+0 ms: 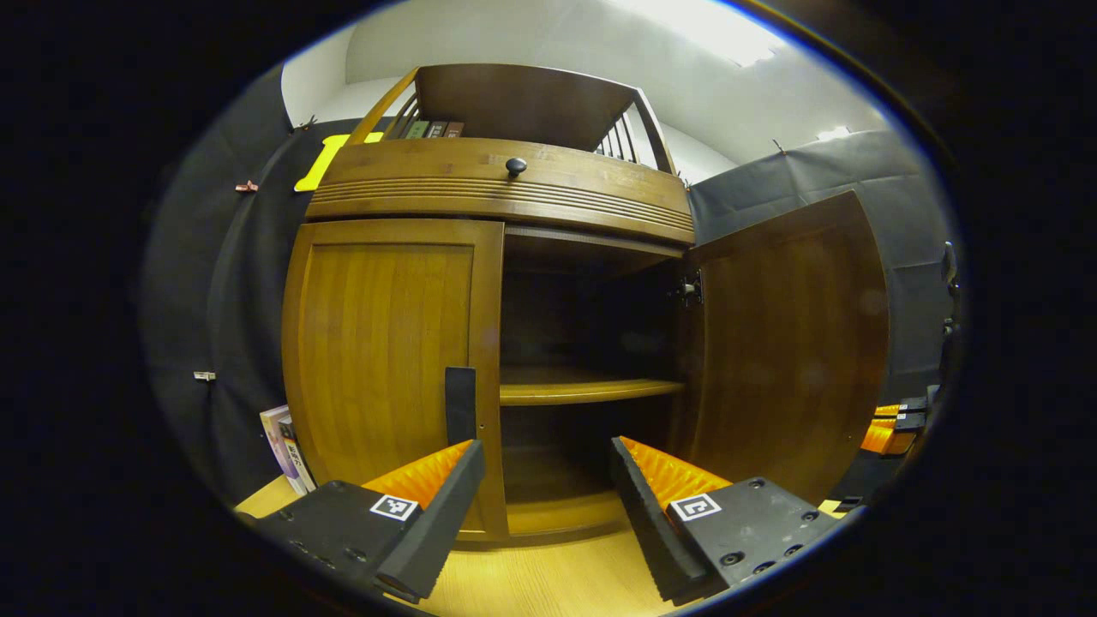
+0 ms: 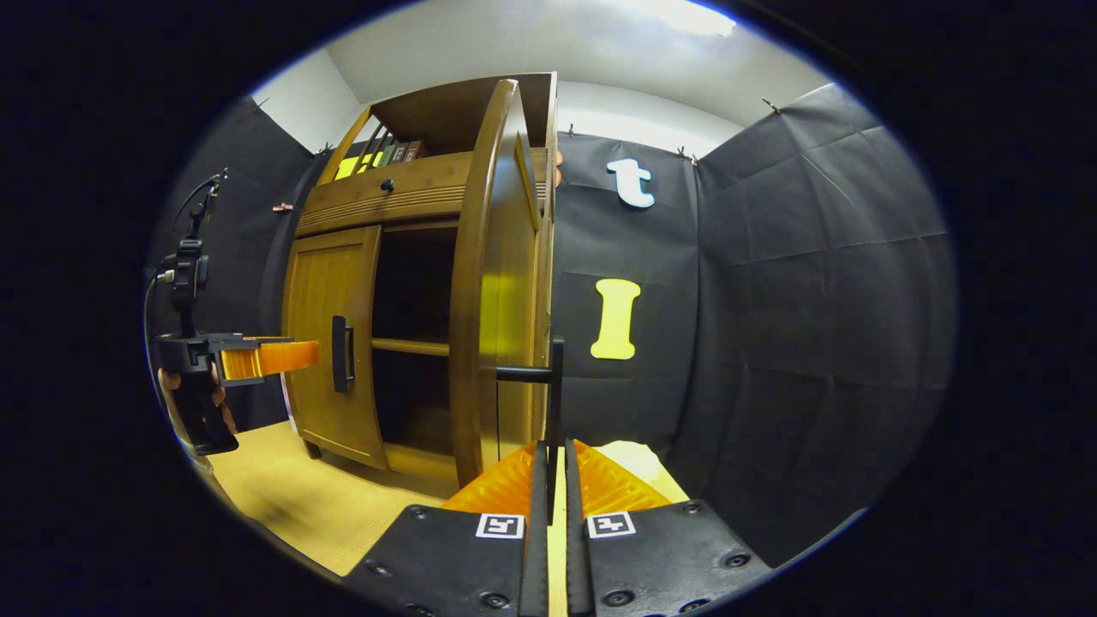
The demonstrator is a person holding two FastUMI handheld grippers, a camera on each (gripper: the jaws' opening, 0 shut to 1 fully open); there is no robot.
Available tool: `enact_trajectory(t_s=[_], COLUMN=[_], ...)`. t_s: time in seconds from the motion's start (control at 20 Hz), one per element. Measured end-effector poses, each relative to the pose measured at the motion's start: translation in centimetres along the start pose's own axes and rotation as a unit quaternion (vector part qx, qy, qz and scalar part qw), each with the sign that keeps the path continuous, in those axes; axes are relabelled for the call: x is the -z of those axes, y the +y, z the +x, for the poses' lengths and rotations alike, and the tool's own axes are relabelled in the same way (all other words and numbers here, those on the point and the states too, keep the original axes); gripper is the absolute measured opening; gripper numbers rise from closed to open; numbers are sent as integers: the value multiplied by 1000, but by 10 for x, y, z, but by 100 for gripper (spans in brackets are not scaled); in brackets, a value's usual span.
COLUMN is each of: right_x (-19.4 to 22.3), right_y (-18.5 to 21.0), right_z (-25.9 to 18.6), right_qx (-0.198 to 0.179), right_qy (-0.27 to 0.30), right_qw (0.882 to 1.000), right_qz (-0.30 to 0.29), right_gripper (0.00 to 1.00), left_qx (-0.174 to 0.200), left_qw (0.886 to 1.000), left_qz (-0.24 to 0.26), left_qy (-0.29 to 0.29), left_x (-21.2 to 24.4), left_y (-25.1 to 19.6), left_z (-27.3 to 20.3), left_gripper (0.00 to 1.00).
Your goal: Open the right door of the double-door shoe cabinet with the right hand, and open the left door with the left hand.
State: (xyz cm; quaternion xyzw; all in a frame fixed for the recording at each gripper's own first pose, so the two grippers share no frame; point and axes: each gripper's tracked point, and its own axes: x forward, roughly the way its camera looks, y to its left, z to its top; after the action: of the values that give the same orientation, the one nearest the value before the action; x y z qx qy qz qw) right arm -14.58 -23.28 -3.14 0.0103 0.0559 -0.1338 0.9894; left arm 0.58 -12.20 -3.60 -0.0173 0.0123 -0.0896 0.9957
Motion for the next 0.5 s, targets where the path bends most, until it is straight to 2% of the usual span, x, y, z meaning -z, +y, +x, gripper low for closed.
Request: enact_trajectory(t_s=[0.05,0.1,0.15,0.2,0.25,0.35,0.4,0.5], right_x=[-1,-3,-5,-6,-6,-9,-12,-19], right_y=[-6,-13,-21,-28,-28,-21,-19,-1], right_z=[-4,-7,-12,-17,-22,-32,-35,-43], right_qx=[8,18,29,37,34,24,23,-3], right_qy=[-2,-6,-10,-12,-12,-15,-22,-32], right_qw=[1000,1000,999,999,999,999,999,999], right_qz=[-6,-11,-11,-7,3,20,17,17], right_gripper=[12,12,12,11,7,12,12,12], left_qx=[-2,-5,-8,-14,-21,-31,-35,-42], left_qw=[1000,1000,1000,1000,1000,999,999,999], left_qz=[-4,-7,-8,-8,-6,-2,-1,-1], left_qy=[-4,-9,-15,-19,-22,-23,-23,-23], left_x=[-1,-1,-3,-4,-6,-6,-5,-5], left_y=[0,1,3,6,9,16,19,26], left_z=[1,1,2,3,4,4,5,6], left_gripper=[87,92,88,91,91,91,87,87])
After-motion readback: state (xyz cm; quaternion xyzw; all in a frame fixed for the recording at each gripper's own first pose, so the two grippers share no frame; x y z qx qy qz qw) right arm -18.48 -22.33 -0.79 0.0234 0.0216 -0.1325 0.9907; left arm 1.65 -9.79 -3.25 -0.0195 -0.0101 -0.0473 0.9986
